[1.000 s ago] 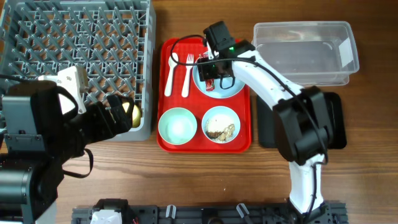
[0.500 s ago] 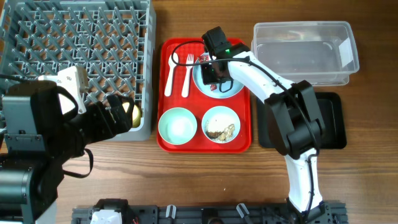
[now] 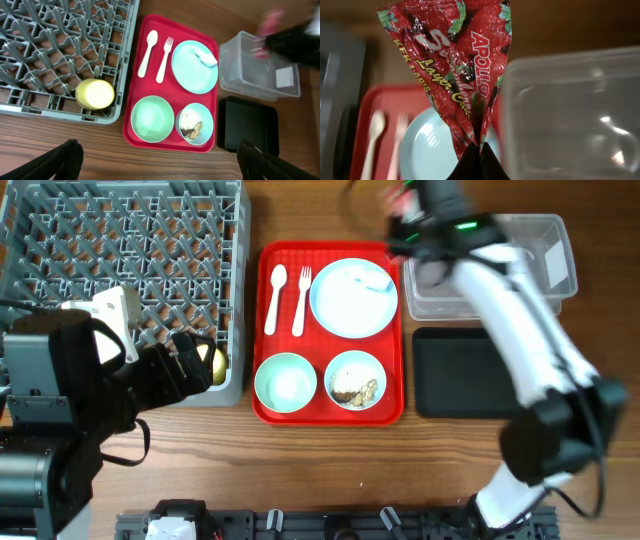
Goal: Sort waste into correct bins and load items into the dishwasher rack
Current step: 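Grasp the red snack wrapper with the right gripper, drop into clear bin, then grasp the white tissue on the plate with the right gripper, drop into bin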
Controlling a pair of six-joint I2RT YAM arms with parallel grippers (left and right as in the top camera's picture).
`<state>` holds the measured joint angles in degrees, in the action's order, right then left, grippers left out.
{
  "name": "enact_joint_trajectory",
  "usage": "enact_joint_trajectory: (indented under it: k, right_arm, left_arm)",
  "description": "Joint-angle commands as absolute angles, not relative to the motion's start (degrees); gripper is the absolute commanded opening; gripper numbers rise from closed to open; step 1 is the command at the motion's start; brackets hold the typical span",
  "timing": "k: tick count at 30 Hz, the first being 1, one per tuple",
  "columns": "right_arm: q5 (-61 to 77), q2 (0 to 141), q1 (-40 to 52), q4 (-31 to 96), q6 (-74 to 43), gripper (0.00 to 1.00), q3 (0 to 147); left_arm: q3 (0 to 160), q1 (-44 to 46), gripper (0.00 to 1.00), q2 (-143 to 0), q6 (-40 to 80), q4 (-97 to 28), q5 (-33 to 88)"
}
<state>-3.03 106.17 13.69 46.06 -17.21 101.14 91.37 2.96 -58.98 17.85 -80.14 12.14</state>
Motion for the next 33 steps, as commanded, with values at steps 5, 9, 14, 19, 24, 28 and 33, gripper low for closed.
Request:
enact_joint_trajectory:
  k: [5,9,14,19,24,28,33]
  right_arm:
    - [-2.33,112.9,5.48,48.71,-10.41,0.04,98.7]
    - [4.47,112.38,6.26,48.21,-7.14,0.37,99.66]
    - [9.17,110.0,11.07,48.51,-6.9,0.53,100.51]
    - [5.19,110.96,19.4,48.47,-8.08,0.54,99.94]
    - [-9.67,114.28,24.29,44.07,-12.12,0.59,99.61]
    - [-13.98,118.39,24.27,41.1,-12.14,0.59,99.61]
    - [-14.63,124.14,22.65,37.78,-11.7,0.62,99.61]
  left_arm:
    - [91.79,3.01,1.0,-58.87,16.91,-80.05,13.26]
    - [91.79,3.01,1.0,-58.87,16.91,-80.05,13.26]
    - [91.79,3.01,1.0,-58.87,16.91,-80.07,13.26]
    - [91.79,3.01,1.0,-58.87,16.91,-80.05,13.26]
    - [91.79,3.01,1.0,-58.87,16.91,-80.05,13.26]
    - [91.79,3.01,1.0,-58.87,16.91,-80.05,13.26]
    - [91.79,3.01,1.0,-58.87,16.91,-80.05,13.26]
